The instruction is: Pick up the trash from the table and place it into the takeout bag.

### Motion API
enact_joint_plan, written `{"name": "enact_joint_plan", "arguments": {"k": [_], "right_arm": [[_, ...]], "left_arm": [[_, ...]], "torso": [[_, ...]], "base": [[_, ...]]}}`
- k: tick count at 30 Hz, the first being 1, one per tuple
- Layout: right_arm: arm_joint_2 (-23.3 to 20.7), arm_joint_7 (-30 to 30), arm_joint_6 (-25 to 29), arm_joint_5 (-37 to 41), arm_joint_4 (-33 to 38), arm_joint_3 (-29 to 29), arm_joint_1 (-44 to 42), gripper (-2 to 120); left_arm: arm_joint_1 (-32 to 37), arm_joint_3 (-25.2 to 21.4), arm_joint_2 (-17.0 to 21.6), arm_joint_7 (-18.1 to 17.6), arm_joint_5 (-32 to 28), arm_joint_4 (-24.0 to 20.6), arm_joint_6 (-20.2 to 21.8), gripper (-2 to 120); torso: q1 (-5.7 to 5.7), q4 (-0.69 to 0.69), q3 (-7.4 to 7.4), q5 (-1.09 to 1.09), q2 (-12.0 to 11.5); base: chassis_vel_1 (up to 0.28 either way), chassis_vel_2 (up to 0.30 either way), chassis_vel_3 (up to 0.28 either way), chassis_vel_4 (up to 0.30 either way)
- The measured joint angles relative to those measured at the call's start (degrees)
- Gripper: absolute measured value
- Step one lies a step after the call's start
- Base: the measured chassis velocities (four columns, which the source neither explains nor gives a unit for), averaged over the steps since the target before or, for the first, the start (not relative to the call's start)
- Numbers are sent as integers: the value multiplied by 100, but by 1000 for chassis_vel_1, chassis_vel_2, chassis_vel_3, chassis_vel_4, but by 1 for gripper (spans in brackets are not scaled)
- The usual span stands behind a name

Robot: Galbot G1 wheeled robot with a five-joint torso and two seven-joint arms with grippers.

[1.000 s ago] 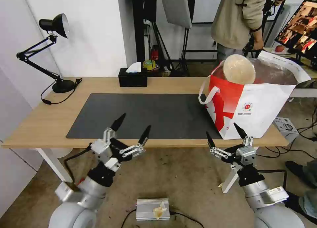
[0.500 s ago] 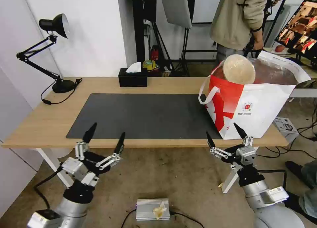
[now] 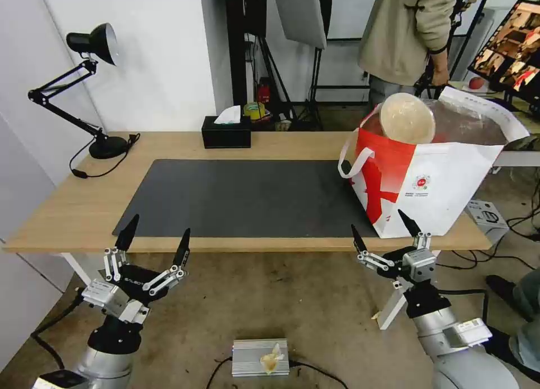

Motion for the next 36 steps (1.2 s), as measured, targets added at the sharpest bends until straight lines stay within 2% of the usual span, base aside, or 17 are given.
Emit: {"name": "enact_joint_plan", "arguments": {"k": [36], "right_arm": [[0,0,0,0,0,0,0,100]], "left_arm": [[-38,-31,105,-19,111,73,-126,100]], "torso": [[0,0,0,0,-1]], "base": [[0,0,0,0]]}}
